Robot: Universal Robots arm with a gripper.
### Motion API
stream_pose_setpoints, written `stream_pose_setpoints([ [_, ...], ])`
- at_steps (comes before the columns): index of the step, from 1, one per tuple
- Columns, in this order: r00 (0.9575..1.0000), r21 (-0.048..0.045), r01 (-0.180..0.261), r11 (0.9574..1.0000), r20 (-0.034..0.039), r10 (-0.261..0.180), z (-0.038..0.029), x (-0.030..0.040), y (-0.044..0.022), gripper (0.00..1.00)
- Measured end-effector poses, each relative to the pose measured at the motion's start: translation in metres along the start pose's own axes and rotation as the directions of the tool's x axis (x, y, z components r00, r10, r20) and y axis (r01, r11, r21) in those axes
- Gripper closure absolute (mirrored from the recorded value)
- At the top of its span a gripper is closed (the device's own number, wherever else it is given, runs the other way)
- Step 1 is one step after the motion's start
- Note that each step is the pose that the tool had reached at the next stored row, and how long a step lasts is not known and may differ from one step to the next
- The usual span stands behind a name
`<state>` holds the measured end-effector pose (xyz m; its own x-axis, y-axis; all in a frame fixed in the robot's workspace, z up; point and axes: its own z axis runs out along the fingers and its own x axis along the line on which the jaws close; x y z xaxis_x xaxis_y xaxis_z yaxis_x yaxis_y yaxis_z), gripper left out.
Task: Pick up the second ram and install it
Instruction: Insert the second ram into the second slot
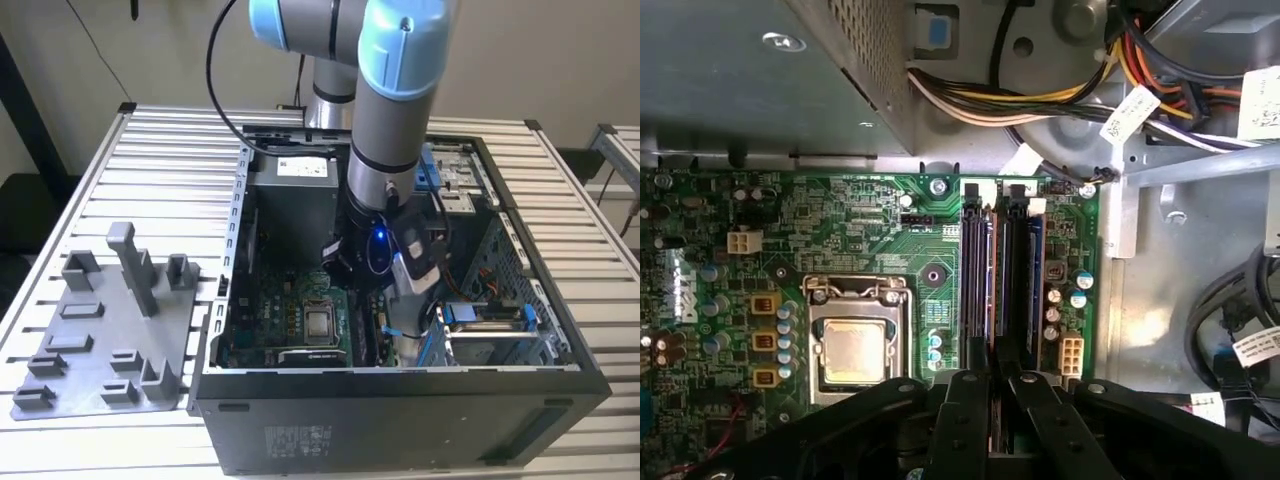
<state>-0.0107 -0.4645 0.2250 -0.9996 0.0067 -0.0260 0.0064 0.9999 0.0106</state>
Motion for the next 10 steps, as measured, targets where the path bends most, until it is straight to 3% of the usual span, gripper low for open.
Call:
stream_pose_setpoints([
  [10,1.0000,-0.0015,-0.001,1.0000,0.0005,0.001,0.0004,0.0004,-0.0003,0.86],
])
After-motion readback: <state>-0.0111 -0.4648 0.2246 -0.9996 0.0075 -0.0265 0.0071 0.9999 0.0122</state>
